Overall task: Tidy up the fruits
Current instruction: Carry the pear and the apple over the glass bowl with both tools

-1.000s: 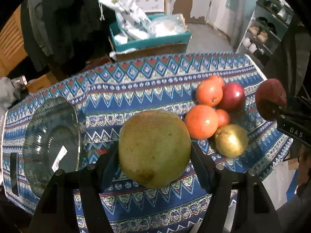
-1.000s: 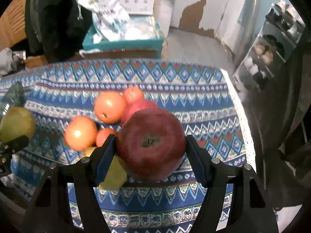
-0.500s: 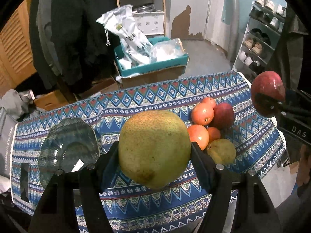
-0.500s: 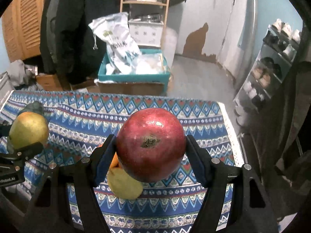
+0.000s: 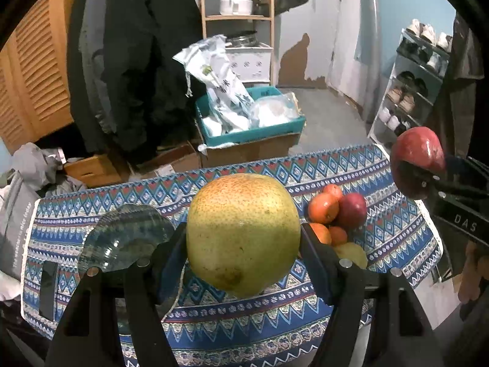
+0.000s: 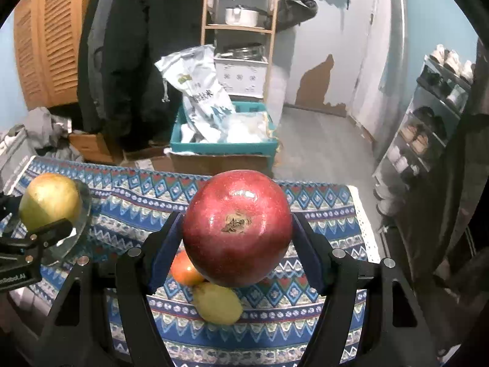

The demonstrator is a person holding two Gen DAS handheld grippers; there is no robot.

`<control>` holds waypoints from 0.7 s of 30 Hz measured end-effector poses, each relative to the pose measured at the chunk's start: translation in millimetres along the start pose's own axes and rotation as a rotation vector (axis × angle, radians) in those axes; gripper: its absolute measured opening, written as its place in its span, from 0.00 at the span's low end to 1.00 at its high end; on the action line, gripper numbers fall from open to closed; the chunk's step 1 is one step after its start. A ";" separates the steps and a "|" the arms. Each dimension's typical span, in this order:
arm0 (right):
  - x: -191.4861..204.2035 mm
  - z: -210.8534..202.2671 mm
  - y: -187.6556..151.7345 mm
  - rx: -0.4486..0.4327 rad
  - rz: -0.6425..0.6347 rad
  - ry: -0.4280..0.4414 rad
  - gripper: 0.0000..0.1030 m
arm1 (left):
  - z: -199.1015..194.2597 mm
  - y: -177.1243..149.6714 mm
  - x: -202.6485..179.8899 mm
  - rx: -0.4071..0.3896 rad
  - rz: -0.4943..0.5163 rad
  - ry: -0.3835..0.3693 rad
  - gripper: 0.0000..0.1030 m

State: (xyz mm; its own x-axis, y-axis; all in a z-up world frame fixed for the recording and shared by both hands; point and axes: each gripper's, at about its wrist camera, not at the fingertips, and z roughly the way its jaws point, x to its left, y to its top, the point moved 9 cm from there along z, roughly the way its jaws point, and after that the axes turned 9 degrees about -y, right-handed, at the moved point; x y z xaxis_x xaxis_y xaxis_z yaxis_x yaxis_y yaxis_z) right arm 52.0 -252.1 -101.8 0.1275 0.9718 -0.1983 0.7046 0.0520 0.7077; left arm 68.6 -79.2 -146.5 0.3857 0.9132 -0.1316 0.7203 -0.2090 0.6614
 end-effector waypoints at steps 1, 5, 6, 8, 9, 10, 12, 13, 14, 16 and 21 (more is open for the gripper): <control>3.7 -1.9 2.3 -0.005 -0.002 0.005 0.69 | -2.4 1.6 3.4 -0.006 -0.003 0.005 0.70; 20.1 -5.3 10.1 -0.016 -0.019 0.025 0.69 | -9.3 4.8 16.6 -0.022 -0.025 0.016 0.70; 24.7 -5.4 11.8 -0.016 -0.024 0.031 0.69 | -10.1 5.4 19.8 -0.024 -0.031 0.019 0.70; 35.3 -5.7 15.1 -0.018 -0.030 0.046 0.69 | -12.5 6.1 29.2 -0.029 -0.044 0.029 0.70; 41.6 -5.1 16.7 -0.016 -0.038 0.054 0.69 | -13.4 6.1 33.4 -0.031 -0.051 0.035 0.70; 45.4 -4.6 18.1 -0.016 -0.041 0.059 0.69 | -14.5 6.0 38.3 -0.033 -0.059 0.039 0.70; 58.1 -3.6 22.2 -0.017 -0.052 0.074 0.69 | -16.4 5.1 48.8 -0.036 -0.074 0.051 0.70; 63.0 -3.9 22.8 -0.017 -0.055 0.078 0.69 | -17.0 4.4 54.9 -0.036 -0.080 0.060 0.70; 68.2 -3.2 24.7 -0.017 -0.058 0.084 0.69 | -17.9 3.5 62.3 -0.038 -0.090 0.071 0.70; 80.4 -1.4 28.3 -0.013 -0.067 0.096 0.69 | -19.1 1.8 71.8 -0.039 -0.104 0.082 0.70; 112.2 3.2 37.2 -0.012 -0.088 0.132 0.69 | -20.0 -5.8 100.7 -0.034 -0.149 0.112 0.70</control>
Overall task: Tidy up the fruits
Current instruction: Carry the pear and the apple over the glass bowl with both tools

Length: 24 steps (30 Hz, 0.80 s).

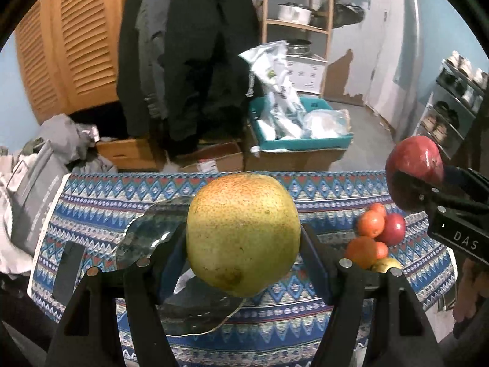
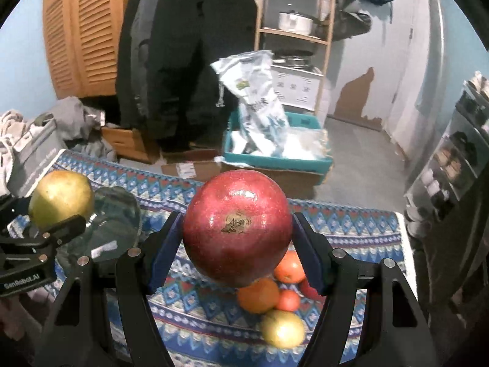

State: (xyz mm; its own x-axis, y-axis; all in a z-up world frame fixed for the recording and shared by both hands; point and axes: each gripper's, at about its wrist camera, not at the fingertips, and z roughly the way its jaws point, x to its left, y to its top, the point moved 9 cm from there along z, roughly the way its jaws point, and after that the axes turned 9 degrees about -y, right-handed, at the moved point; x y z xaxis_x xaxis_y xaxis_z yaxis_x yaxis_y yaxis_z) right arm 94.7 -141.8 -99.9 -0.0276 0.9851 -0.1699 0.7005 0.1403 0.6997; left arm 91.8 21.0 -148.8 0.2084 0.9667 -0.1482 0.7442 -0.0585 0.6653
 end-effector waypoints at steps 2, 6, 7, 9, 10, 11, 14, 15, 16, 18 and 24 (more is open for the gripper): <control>14.1 3.8 4.5 0.000 -0.012 0.019 0.69 | 1.0 -1.4 13.4 0.002 -0.016 0.017 0.70; 45.0 11.6 11.5 0.004 -0.039 0.062 0.69 | 2.0 -6.3 39.2 0.006 -0.051 0.049 0.70; 53.1 13.4 12.8 0.007 -0.046 0.074 0.69 | 2.7 -8.4 47.5 0.009 -0.064 0.058 0.70; 67.8 17.3 13.8 0.015 -0.058 0.096 0.69 | 3.2 -11.1 58.0 0.012 -0.081 0.068 0.70; 75.6 19.8 13.9 0.020 -0.065 0.105 0.69 | 3.4 -12.9 64.1 0.015 -0.090 0.075 0.70; 81.7 22.6 14.6 0.024 -0.072 0.110 0.69 | 3.9 -15.1 71.8 0.017 -0.100 0.085 0.70; 101.0 30.2 14.6 0.039 -0.092 0.131 0.69 | 4.7 -20.0 90.5 0.023 -0.123 0.106 0.70; 107.5 33.6 14.5 0.045 -0.097 0.139 0.69 | 4.7 -21.5 94.8 0.024 -0.128 0.110 0.70; 114.7 36.5 14.0 0.052 -0.104 0.148 0.69 | 5.5 -23.0 100.5 0.028 -0.135 0.116 0.70; 125.5 40.2 13.9 0.062 -0.114 0.162 0.69 | 7.1 -26.3 111.8 0.033 -0.149 0.128 0.70; 159.4 55.7 14.1 0.087 -0.144 0.201 0.69 | 16.8 -38.5 139.6 0.060 -0.184 0.154 0.70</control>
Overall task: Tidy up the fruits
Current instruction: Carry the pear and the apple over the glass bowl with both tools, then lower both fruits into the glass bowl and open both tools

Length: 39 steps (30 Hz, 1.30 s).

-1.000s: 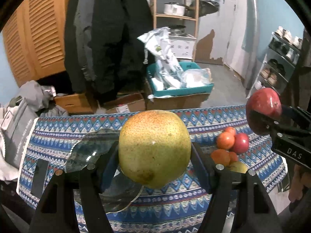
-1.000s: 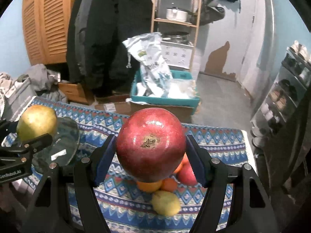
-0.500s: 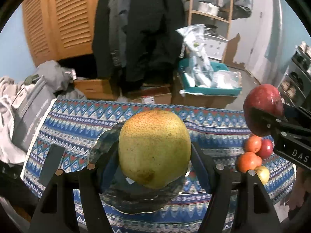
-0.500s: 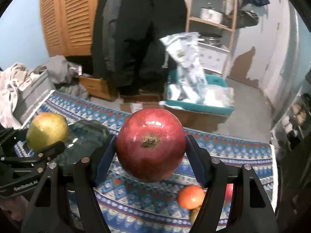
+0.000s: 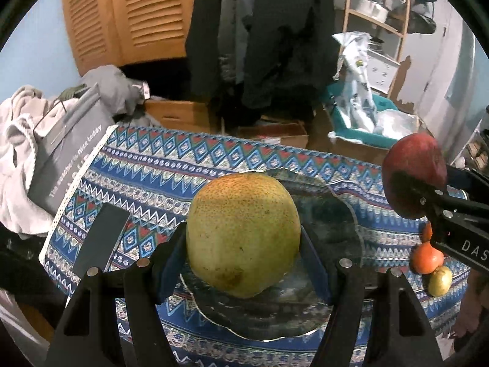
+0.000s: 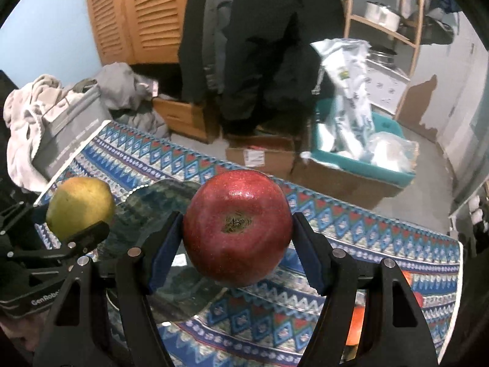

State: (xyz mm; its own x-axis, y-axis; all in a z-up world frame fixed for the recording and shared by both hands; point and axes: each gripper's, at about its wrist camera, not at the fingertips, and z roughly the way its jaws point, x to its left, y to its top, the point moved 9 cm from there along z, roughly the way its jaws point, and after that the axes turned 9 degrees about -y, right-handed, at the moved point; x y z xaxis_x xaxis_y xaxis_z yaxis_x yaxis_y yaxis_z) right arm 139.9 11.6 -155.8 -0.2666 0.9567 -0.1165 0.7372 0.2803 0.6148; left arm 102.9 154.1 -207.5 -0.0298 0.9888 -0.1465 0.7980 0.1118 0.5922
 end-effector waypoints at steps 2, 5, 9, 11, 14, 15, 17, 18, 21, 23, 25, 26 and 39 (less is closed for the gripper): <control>10.4 8.6 0.2 0.013 -0.016 0.008 0.69 | 6.8 -3.9 7.6 0.014 -0.006 0.009 0.70; 23.0 22.5 -2.7 0.041 -0.033 0.022 0.69 | 17.9 -11.3 16.1 0.043 -0.016 0.012 0.70; 36.3 43.6 -10.9 0.089 -0.042 0.049 0.69 | 31.7 -20.6 24.8 0.072 -0.021 0.023 0.70; 42.1 54.7 -16.7 0.116 -0.045 0.063 0.69 | 39.3 -25.0 28.4 0.087 -0.015 0.037 0.70; 46.9 67.0 -23.4 0.149 -0.050 0.062 0.69 | 49.3 -32.0 33.7 0.116 -0.022 0.041 0.70; 48.6 71.2 -25.8 0.162 -0.053 0.063 0.69 | 52.1 -33.7 35.6 0.124 -0.025 0.044 0.70; 52.0 78.5 -30.3 0.182 -0.060 0.065 0.69 | 58.4 -38.6 39.4 0.142 -0.028 0.052 0.70; 52.8 80.9 -31.8 0.191 -0.066 0.063 0.69 | 60.6 -40.3 41.0 0.148 -0.030 0.052 0.70; 55.2 89.7 -41.3 0.220 -0.085 0.060 0.69 | 67.9 -46.9 44.6 0.173 -0.046 0.042 0.70; 57.5 95.0 -47.4 0.240 -0.091 0.066 0.69 | 72.4 -51.2 45.6 0.189 -0.047 0.046 0.70; 59.5 98.5 -52.9 0.255 -0.099 0.066 0.69 | 75.4 -54.4 44.7 0.201 -0.039 0.054 0.70; 60.5 99.6 -54.6 0.261 -0.103 0.066 0.69 | 77.1 -56.5 44.5 0.209 -0.037 0.057 0.70; 62.5 105.7 -66.8 0.301 -0.119 0.065 0.70 | 89.1 -69.3 45.6 0.272 -0.066 0.033 0.70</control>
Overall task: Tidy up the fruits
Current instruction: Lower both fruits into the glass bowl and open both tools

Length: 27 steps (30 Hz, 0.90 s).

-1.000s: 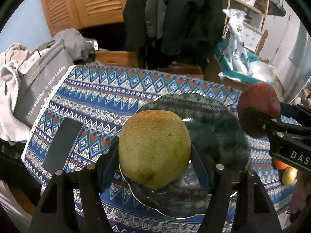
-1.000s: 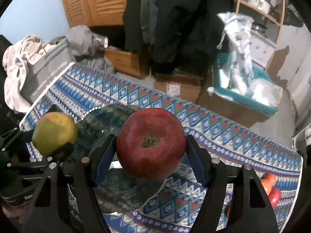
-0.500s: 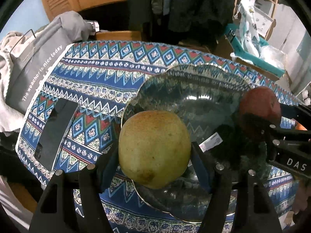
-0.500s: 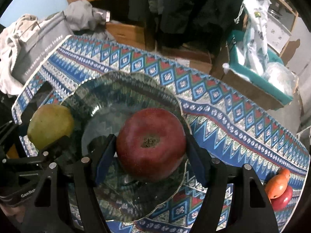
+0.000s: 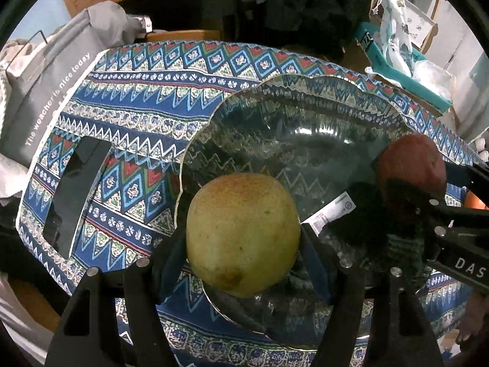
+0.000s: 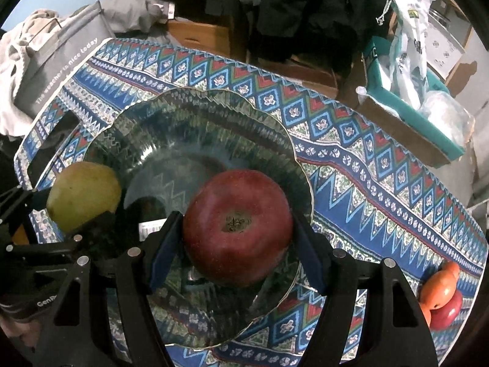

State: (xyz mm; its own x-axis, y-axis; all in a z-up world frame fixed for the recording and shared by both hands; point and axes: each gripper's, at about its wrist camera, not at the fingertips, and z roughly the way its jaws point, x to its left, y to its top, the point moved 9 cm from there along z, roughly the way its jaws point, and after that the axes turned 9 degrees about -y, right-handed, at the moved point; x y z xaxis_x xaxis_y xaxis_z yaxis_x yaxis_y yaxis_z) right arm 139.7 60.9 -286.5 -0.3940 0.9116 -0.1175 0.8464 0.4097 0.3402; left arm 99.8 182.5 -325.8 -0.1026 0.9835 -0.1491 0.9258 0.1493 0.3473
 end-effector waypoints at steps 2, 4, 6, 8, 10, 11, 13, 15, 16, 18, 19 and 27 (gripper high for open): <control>1.1 0.5 0.1 0.005 0.001 0.007 0.70 | 1.9 -1.1 -0.7 0.006 0.006 0.005 0.70; 1.7 1.2 -0.1 0.009 -0.003 0.002 0.70 | 4.9 -3.0 -2.4 0.020 0.011 0.005 0.70; 1.9 1.5 -0.3 0.011 -0.004 0.001 0.70 | 8.0 -5.4 -3.4 0.034 0.015 0.000 0.70; 2.9 2.3 -0.7 0.019 -0.002 0.004 0.70 | 11.5 -8.6 -5.7 0.050 0.024 0.001 0.70; 3.7 3.4 -1.8 0.024 -0.001 0.012 0.69 | 14.3 -11.2 -8.0 0.063 0.033 0.003 0.70; 3.6 3.2 -2.0 0.022 0.000 0.013 0.70 | 15.3 -12.7 -9.8 0.070 0.042 0.009 0.70; 4.4 -0.2 -0.3 0.011 0.011 0.031 0.70 | 15.5 -13.9 -11.5 0.070 0.052 0.019 0.70; 3.1 -5.2 2.8 -0.007 0.019 0.036 0.70 | 8.6 -9.8 -12.9 0.037 0.064 0.032 0.75; 1.8 -6.4 4.1 -0.009 0.020 0.032 0.70 | 3.3 -6.6 -14.6 0.015 0.071 0.030 0.82; 0.4 -8.0 5.3 -0.011 0.027 0.037 0.70 | -6.4 -1.5 -16.5 -0.026 0.074 0.027 0.85; -1.1 -8.8 5.7 -0.013 0.035 0.040 0.70 | -8.9 -0.7 -16.6 -0.034 0.074 0.028 0.85; -10.9 -29.0 13.1 -0.071 0.059 0.021 0.70 | -27.1 8.3 -26.0 -0.062 0.087 0.010 0.85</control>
State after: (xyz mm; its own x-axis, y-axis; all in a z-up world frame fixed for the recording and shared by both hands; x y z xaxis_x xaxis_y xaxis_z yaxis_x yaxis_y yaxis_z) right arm 144.6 55.3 -253.7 -0.3521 0.9329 -0.0761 0.8413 0.3510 0.4112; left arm 100.3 160.9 -294.0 -0.0262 0.9939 -0.1069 0.9069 0.0686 0.4157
